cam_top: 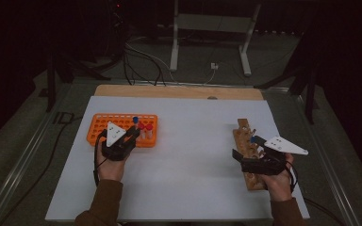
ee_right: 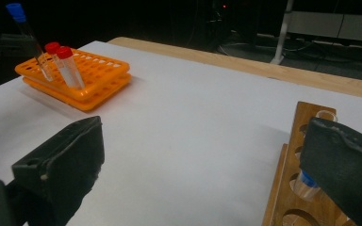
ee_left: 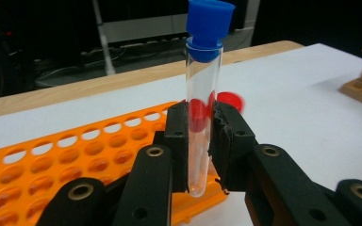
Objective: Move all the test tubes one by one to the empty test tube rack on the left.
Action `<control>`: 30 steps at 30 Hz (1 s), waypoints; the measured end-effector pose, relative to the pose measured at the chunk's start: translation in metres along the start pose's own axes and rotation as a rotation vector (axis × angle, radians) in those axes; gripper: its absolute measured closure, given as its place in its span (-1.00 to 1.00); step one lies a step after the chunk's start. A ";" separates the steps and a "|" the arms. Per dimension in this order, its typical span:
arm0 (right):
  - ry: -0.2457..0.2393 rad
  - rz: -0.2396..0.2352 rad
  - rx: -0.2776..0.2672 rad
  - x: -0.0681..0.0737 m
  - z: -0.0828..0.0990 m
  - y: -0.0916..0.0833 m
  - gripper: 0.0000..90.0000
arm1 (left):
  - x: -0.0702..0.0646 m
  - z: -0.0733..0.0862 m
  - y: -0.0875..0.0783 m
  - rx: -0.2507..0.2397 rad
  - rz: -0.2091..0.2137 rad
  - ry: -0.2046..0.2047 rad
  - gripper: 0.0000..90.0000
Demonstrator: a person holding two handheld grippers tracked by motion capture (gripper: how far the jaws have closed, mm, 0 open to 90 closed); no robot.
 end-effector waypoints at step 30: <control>-0.007 -0.023 0.005 0.004 0.001 0.002 -0.98 | 0.011 0.041 0.033 0.147 -0.058 0.012 0.73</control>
Point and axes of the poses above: each handheld gripper's, and its own axes: y roughly forward along the jaws, z roughly out of its underside, x roughly to its left, the point moved 6 cm from there along y, roughly forward along the jaws, and after that the axes turned 1 degree about -y, right-handed, at the moved point
